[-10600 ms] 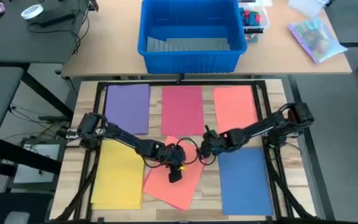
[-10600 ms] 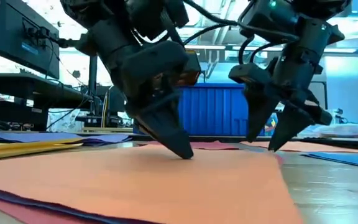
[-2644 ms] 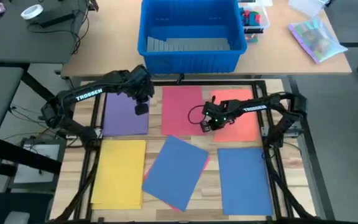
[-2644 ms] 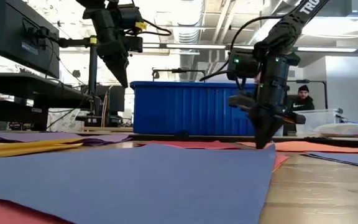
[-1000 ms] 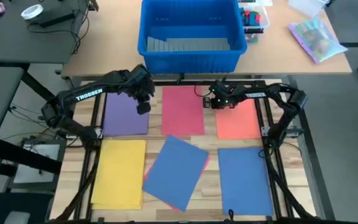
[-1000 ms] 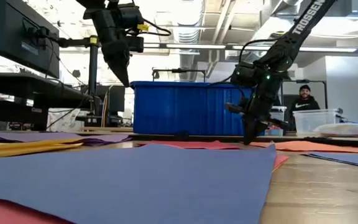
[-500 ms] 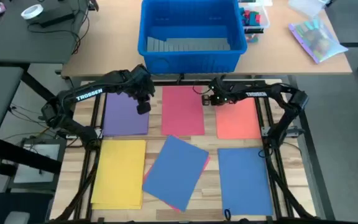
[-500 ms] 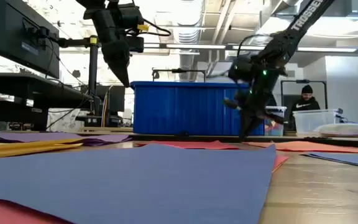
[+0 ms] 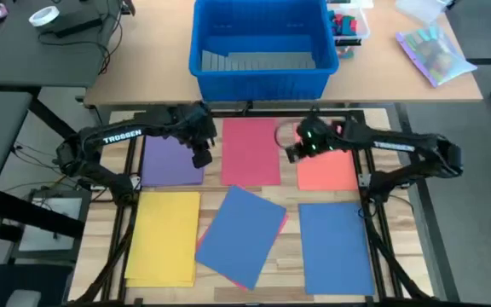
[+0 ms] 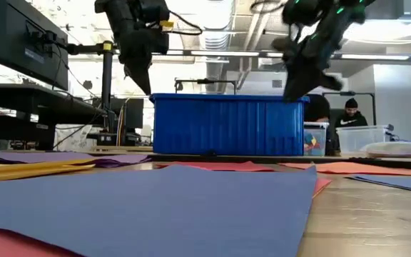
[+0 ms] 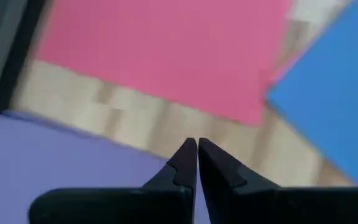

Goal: Organize paper
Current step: Stack the blue colored paper on top of the other blue colored papers

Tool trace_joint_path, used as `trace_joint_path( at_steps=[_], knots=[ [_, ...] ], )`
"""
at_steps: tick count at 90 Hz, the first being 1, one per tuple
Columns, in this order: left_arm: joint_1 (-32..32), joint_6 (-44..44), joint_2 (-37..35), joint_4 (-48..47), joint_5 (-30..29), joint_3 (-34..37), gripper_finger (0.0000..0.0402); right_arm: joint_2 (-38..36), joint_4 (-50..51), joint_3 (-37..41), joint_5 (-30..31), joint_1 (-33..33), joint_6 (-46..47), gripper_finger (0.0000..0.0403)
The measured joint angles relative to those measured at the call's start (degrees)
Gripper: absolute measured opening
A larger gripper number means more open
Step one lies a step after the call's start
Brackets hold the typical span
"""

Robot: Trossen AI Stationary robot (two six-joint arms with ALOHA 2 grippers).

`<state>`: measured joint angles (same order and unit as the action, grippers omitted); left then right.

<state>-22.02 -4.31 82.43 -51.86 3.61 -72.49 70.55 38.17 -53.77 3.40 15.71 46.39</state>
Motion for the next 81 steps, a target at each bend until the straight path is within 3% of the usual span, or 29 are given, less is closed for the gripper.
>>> trace_joint_path(
  at_steps=[21, 36, 50, 65, 81],
  knots=[
    [13.8, 13.2, 0.1, 3.6, 0.6, 0.3, 0.0000, -2.7, -9.6, 10.4, 4.1, -19.9, 19.5, 0.0188],
    [23.2, 25.7, 0.1, 13.9, -0.5, 4.7, 0.0000, 1.1, -21.9, 17.2, 8.5, -30.5, 32.2, 0.0228],
    [30.3, 36.3, 0.1, 26.6, -2.6, 12.7, 0.0000, 7.5, -27.8, 18.3, 8.9, -33.8, 34.6, 0.0231],
    [34.1, 44.7, 0.2, 40.2, -6.4, 21.3, 0.0000, 14.4, -31.9, 18.3, 8.8, -32.8, 34.8, 0.0223],
    [34.5, 47.7, 6.2, 39.4, -9.7, 23.8, 0.0000, 17.8, -37.1, 18.2, 8.5, -31.3, 32.7, 0.0216]
  ],
)
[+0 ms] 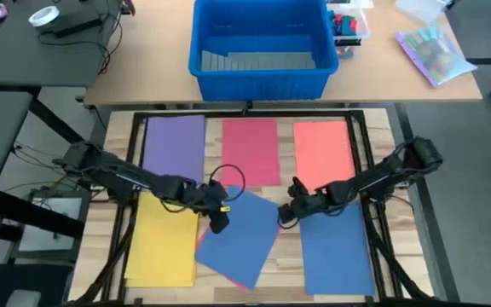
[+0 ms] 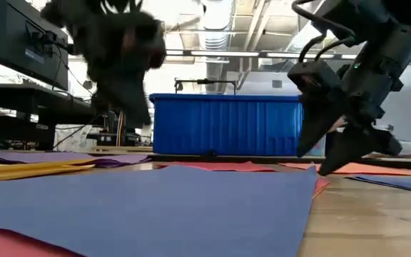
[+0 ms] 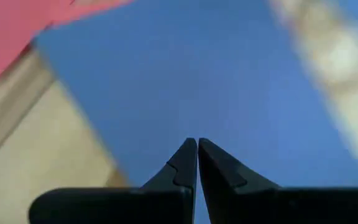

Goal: Organize paper
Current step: Stack the blue colored paper on top of the other blue colored papers

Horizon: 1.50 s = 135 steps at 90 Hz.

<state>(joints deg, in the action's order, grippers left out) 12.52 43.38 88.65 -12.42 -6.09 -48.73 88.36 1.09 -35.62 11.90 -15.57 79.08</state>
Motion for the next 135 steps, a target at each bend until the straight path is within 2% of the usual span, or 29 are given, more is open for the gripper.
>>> trace_joint_path(
  at_steps=[35, 57, 72, 80, 90, 94, 104, 115, 135],
  knots=[
    [0.9, 2.1, 12.2, 13.2, 1.7, -0.2, 0.0000, -0.3, -6.9, -0.1, -7.7, 0.2, -3.8, 0.0188],
    [1.0, 0.0, 14.5, 18.5, 3.3, -0.3, 0.0000, 2.4, -7.8, -0.1, -7.6, 1.3, -4.4, 0.0152],
    [0.8, -1.3, 14.6, 21.7, 3.5, -0.2, 0.0000, 5.4, -15.2, -0.1, -9.0, 1.3, -5.6, 0.0131],
    [0.6, -1.3, 14.6, 23.2, 3.6, -0.2, 0.0000, 5.7, -17.2, -0.1, -10.3, 1.1, -6.0, 0.0102],
    [0.5, -1.3, 14.2, 22.2, 3.8, -0.2, 0.0000, 5.0, -15.4, -0.1, -10.5, 0.5, -7.2, 0.0029],
    [0.5, -1.8, 13.5, 21.8, 4.2, -0.1, 0.0000, 3.9, -14.8, -0.1, -10.5, 0.2, -8.3, 0.0013],
    [0.3, -3.8, 10.1, 20.6, 6.2, -0.1, 0.0000, -1.0, -9.3, -0.1, -11.4, -0.5, -9.2, 0.0004],
    [-0.1, -4.8, 4.3, 15.7, 6.7, -0.1, 0.0000, -10.9, 1.0, -0.1, -15.9, -0.9, -13.2, 0.0001],
    [-1.8, -5.2, -6.0, 3.3, 6.7, -0.2, 0.0000, -33.2, 34.7, -0.3, -25.4, -0.1, -24.6, 0.0000]
  ],
)
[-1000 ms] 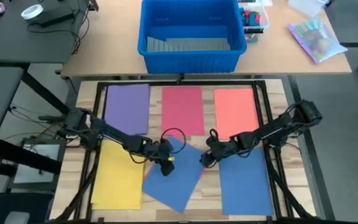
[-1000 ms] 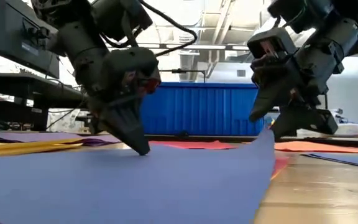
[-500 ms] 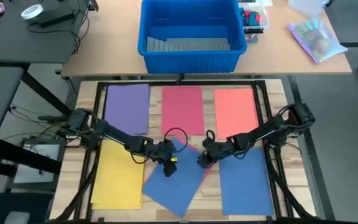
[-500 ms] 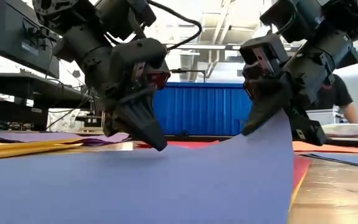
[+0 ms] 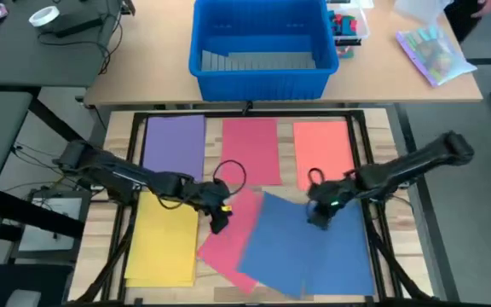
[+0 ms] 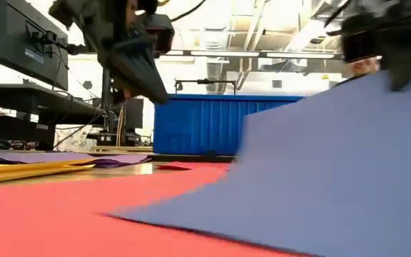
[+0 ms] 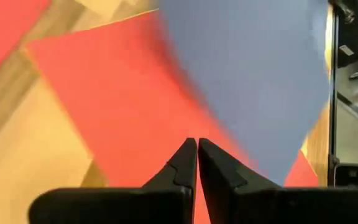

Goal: Organize paper
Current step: Stack the blue colored paper on top of the other blue colored papers

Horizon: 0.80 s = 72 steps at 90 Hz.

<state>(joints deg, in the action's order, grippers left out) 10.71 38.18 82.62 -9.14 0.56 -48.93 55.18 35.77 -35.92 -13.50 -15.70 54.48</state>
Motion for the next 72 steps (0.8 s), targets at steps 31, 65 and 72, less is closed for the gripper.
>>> trace_joint_path(
  at_steps=[31, 65, 72],
  knots=[
    [-1.7, -1.6, -2.9, -4.0, -0.4, 0.0, 0.0000, -9.2, 28.9, -0.1, -3.0, 0.0, -8.0, 0.0000],
    [-1.8, -4.1, -2.9, -4.3, -0.7, 0.0, 0.0000, 0.5, 28.8, 1.2, -2.3, -0.1, -9.3, 0.0000],
    [-1.8, -4.1, -2.9, -4.4, -0.7, 0.0, 0.0000, 2.3, 28.8, 1.2, -2.3, -0.6, -9.1, 0.0000]
  ],
)
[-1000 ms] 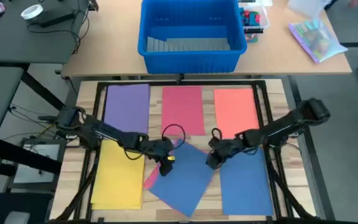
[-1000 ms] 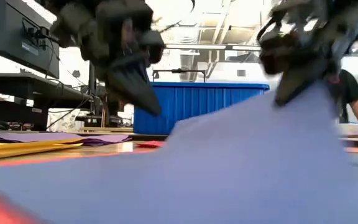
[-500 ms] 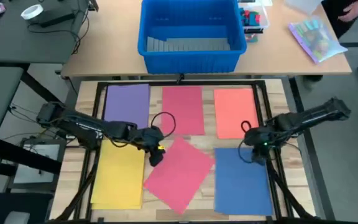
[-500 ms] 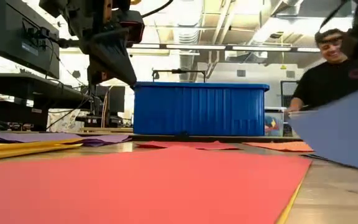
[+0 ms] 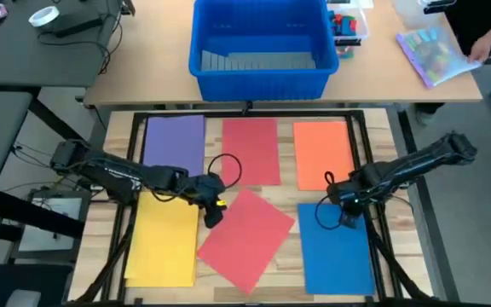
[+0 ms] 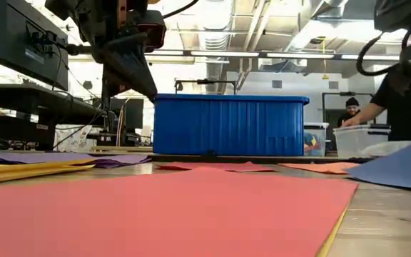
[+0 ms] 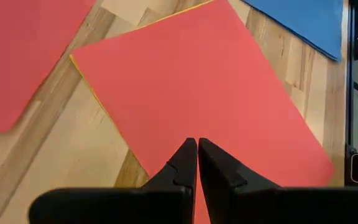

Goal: Organize paper
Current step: Stack the blue colored paper on top of the other blue colored papers

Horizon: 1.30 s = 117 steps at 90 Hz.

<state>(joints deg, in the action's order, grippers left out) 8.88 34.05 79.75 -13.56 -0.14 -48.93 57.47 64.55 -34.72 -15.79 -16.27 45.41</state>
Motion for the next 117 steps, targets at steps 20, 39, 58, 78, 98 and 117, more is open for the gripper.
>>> trace_joint_path(
  at_steps=[20, 39, 58, 78, 98, 117],
  knots=[
    [0.0, 0.0, 0.0, -0.4, 0.0, 0.0, 0.0000, 4.5, -0.5, 0.0, 0.0, -0.2, 2.4, 0.0000],
    [0.0, 0.0, 0.0, -1.0, 0.0, 0.0, 0.0000, 7.5, -0.9, 0.0, 0.7, -0.2, 4.4, 0.0017],
    [0.0, 0.0, 0.0, -1.2, 0.0, 0.0, 0.0000, 7.7, -0.7, 0.0, 1.3, 1.2, 5.3, 0.0091],
    [0.0, 0.0, 0.0, -1.2, 0.0, 0.0, 0.0000, 7.7, -0.2, -0.2, 1.0, 4.2, 4.3, 0.0146],
    [0.0, 0.0, 0.0, -1.2, 0.0, 0.0, 0.0000, 7.7, 2.0, -1.8, 0.9, 9.2, 3.5, 0.0163],
    [0.0, -1.2, 0.0, -1.2, -0.1, 0.0, 0.0000, 7.6, 9.3, -8.0, 2.4, 12.6, -2.1, 0.0151]
  ],
)
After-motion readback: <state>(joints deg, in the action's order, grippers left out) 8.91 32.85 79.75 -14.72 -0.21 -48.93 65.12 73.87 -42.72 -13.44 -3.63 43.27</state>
